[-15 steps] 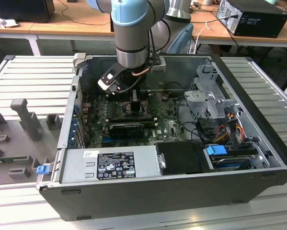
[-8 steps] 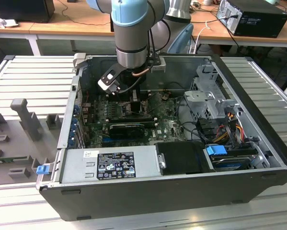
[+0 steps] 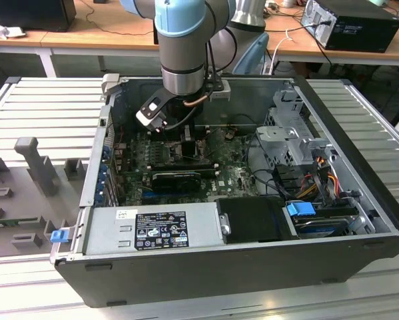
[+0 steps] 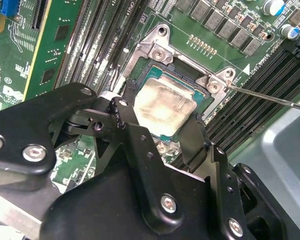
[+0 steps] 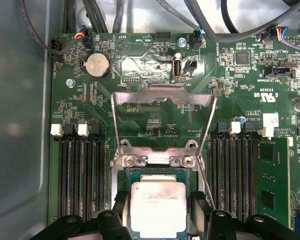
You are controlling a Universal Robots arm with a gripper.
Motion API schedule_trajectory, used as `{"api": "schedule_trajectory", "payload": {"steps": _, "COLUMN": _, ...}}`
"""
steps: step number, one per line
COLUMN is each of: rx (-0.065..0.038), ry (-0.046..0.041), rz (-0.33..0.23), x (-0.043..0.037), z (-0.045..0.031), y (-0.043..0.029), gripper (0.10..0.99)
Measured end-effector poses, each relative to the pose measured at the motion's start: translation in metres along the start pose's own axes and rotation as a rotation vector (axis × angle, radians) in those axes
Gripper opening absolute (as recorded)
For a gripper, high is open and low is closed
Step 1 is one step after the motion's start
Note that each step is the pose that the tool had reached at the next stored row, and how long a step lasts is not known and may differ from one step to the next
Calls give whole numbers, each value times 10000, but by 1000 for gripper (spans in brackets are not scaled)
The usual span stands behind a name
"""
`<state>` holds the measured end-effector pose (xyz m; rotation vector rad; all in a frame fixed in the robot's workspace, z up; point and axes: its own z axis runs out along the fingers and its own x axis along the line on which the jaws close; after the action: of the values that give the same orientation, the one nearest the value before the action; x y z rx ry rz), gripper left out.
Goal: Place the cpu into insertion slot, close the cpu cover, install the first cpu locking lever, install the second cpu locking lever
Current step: 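Place the cpu into insertion slot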
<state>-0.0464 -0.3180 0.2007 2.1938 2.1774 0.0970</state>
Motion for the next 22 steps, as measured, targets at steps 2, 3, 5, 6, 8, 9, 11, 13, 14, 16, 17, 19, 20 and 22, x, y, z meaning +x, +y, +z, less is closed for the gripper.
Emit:
{"api": "schedule_trajectory", "payload": {"steps": 2, "rx": -1, "ry": 0, "rz": 0, "x": 0, "z": -15, "y": 1, "gripper": 608}}
{"api": "schedule_trajectory", "payload": {"steps": 3, "rx": 0, "ry": 0, "rz": 0, "x": 0, "z": -21, "y": 2, "gripper": 608}}
{"api": "schedule_trajectory", "payload": {"steps": 5, "rx": 0, "ry": 0, "rz": 0, "x": 0, "z": -35, "y": 3, "gripper": 608}}
{"api": "schedule_trajectory", "payload": {"steps": 6, "rx": 0, "ry": 0, "rz": 2, "x": 0, "z": -39, "y": 3, "gripper": 608}}
{"api": "schedule_trajectory", "payload": {"steps": 8, "rx": -1, "ry": 1, "rz": 5, "x": 1, "z": -51, "y": 4, "gripper": 608}}
{"api": "schedule_trajectory", "payload": {"steps": 9, "rx": 0, "ry": -1, "rz": 5, "x": 1, "z": -54, "y": 4, "gripper": 608}}
{"api": "schedule_trajectory", "payload": {"steps": 11, "rx": 0, "ry": -1, "rz": 6, "x": 0, "z": -64, "y": 5, "gripper": 608}}
{"api": "schedule_trajectory", "payload": {"steps": 13, "rx": 0, "ry": -1, "rz": 9, "x": 1, "z": -76, "y": 6, "gripper": 608}}
{"api": "schedule_trajectory", "payload": {"steps": 14, "rx": 0, "ry": -1, "rz": 10, "x": 1, "z": -80, "y": 6, "gripper": 608}}
{"api": "schedule_trajectory", "payload": {"steps": 16, "rx": 0, "ry": -2, "rz": 11, "x": 1, "z": -92, "y": 7, "gripper": 608}}
{"api": "schedule_trajectory", "payload": {"steps": 17, "rx": 0, "ry": -2, "rz": 12, "x": 1, "z": -97, "y": 7, "gripper": 608}}
{"api": "schedule_trajectory", "payload": {"steps": 19, "rx": 0, "ry": -1, "rz": 15, "x": 1, "z": -105, "y": 8, "gripper": 608}}
{"api": "schedule_trajectory", "payload": {"steps": 20, "rx": 0, "ry": -2, "rz": 16, "x": 1, "z": -110, "y": 9, "gripper": 608}}
{"api": "schedule_trajectory", "payload": {"steps": 22, "rx": -1, "ry": -1, "rz": 18, "x": 1, "z": -117, "y": 9, "gripper": 608}}
